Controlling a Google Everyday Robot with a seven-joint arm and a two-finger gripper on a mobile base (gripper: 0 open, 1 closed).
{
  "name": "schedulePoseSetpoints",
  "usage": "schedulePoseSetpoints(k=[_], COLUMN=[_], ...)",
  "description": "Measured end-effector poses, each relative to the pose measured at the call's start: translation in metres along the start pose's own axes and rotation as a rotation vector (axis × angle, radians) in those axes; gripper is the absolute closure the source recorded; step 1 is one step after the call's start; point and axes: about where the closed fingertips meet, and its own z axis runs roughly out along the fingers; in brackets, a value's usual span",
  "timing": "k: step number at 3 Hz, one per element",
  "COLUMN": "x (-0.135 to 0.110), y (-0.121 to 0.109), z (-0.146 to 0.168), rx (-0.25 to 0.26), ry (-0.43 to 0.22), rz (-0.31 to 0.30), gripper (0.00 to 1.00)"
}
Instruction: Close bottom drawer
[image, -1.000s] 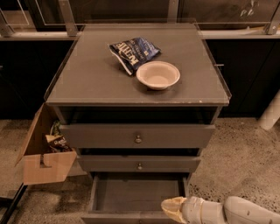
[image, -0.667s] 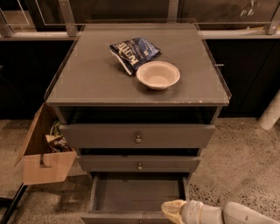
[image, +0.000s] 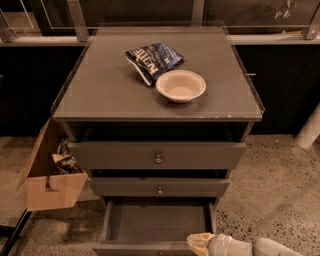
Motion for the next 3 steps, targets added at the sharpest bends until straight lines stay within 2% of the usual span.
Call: schedulePoseSetpoints(k=[3], x=[0.069], y=[-0.009], z=[0.026], rx=[-0.044], ry=[-0.023], rz=[0.073], gripper=[1.0])
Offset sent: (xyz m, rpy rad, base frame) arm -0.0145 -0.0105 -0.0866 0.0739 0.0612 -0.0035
